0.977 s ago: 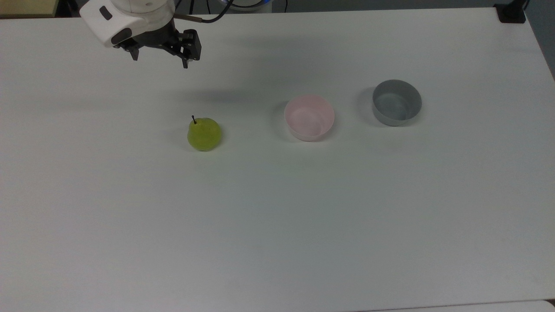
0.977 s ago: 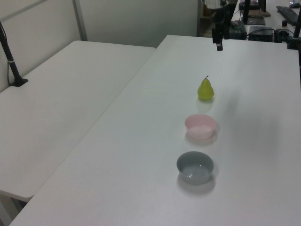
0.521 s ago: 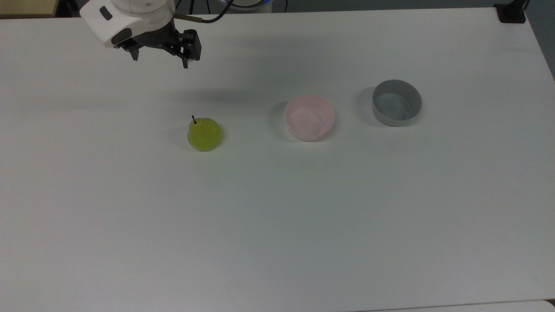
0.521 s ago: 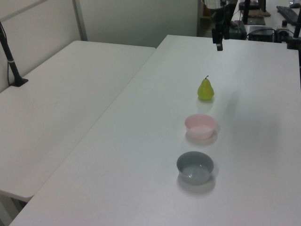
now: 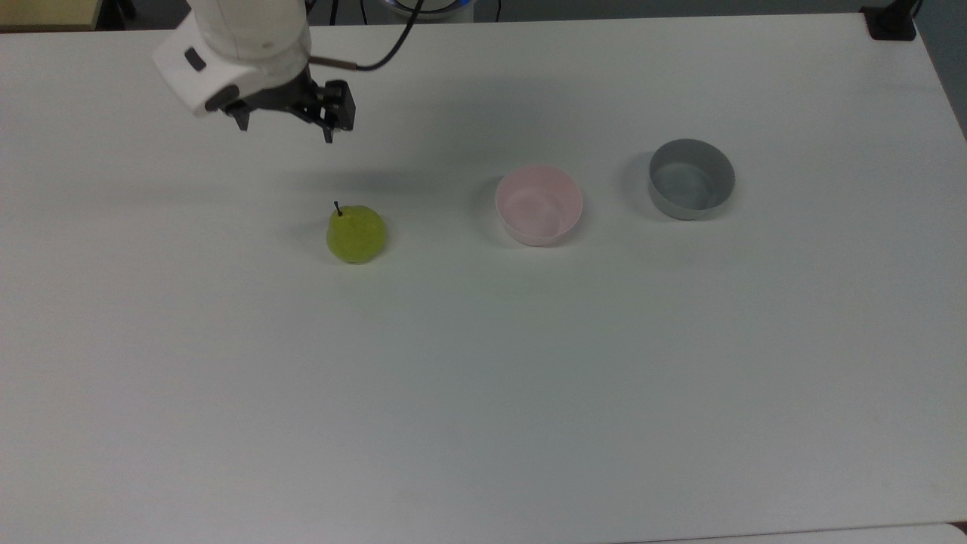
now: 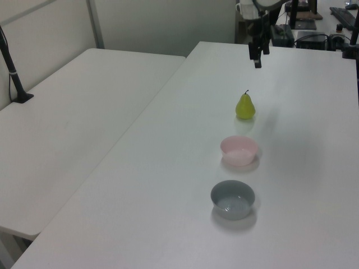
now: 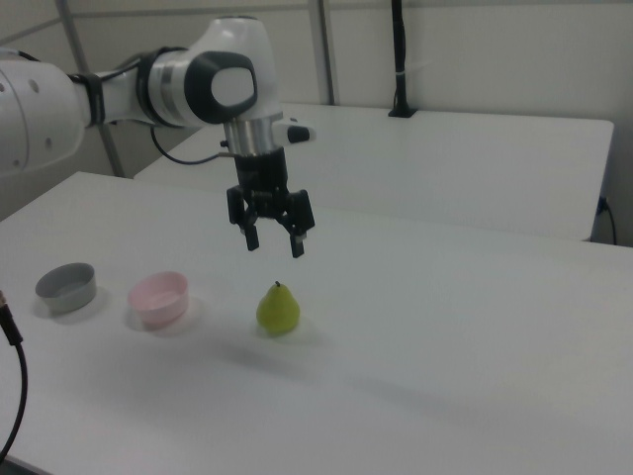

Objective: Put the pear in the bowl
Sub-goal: 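Lower the gripper over the pear and close on it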

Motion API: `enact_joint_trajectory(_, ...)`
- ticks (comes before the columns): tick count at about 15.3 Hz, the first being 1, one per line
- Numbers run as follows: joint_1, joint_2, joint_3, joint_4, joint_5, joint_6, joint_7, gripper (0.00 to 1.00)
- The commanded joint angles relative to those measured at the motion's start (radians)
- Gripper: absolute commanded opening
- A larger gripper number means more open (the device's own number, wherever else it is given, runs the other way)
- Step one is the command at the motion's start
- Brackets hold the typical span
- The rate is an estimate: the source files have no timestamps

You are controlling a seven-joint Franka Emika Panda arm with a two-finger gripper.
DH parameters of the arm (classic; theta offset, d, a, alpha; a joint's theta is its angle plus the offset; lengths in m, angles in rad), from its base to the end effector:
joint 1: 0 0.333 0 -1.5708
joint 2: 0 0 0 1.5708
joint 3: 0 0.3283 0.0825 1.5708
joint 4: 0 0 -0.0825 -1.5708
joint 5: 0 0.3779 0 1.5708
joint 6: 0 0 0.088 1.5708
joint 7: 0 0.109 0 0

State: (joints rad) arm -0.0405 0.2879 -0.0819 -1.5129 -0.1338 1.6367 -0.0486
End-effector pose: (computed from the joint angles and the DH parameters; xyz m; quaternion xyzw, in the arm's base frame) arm 0.6225 -0.0844 0.4984 0.9933 -0.0261 -0.0876 0.0706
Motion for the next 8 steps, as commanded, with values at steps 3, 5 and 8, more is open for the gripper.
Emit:
enact_joint_trajectory(3,0.014,0.079,0.011,-0.039,0.019,0.095,0.007,1.00)
enact_joint_trajectory(5,0.043,0.120,0.011,-0.041,0.019,0.133,0.015,1.00)
enact_joint_trajectory(8,0.060,0.164,0.011,-0.043,0.016,0.158,0.018,1.00)
